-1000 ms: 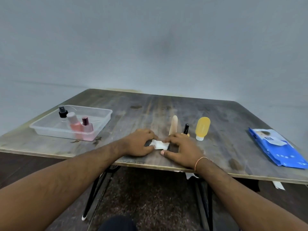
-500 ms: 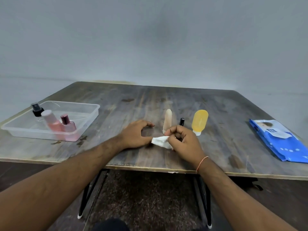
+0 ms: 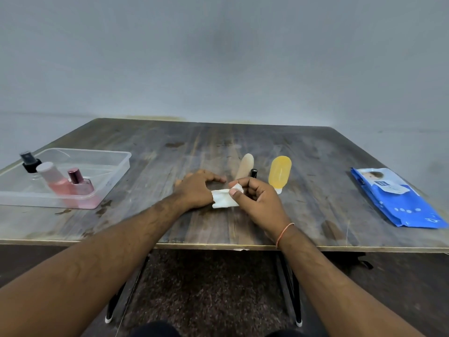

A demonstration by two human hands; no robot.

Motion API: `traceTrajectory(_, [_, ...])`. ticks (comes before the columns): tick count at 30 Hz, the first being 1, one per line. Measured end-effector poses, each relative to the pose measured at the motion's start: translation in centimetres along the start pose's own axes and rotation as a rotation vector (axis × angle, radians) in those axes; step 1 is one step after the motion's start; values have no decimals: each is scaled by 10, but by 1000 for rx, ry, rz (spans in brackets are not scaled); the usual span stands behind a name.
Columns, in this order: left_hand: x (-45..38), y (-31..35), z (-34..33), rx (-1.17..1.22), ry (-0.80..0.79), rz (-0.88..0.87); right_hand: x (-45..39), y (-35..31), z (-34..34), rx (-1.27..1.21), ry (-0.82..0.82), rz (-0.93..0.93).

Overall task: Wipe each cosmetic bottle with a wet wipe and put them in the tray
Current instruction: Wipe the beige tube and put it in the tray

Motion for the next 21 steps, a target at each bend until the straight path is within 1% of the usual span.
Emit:
traceTrajectory(3, [-9, 6, 1, -9, -75, 25, 2, 1, -1, 42, 16, -3])
traceTrajectory(5, [-16, 10, 0, -3, -123, 37, 2, 0, -1, 24, 19, -12])
traceTrajectory(10, [-30, 24, -8, 29, -275, -17, 3, -2, 1, 25, 58, -20])
traceTrajectory(14, [-40, 41, -13, 6, -346, -15, 4, -3, 2, 26, 76, -18])
traceTrajectory(16, [-43, 50, -16, -16, -363, -32, 4, -3, 2, 35, 87, -9])
traceTrajectory(21, [-60, 45, -23, 91, -325, 23, 3, -3, 2, 53, 95, 1])
Point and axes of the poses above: each hand's wrist, its own x-axis away from the middle knuckle, its own z-axis out of the back of the hand, y = z × x, the point moved 1 cm from there along -x, towards the middle knuckle, and after that the axes turned 15 degrees about x, right-handed, at the moved point
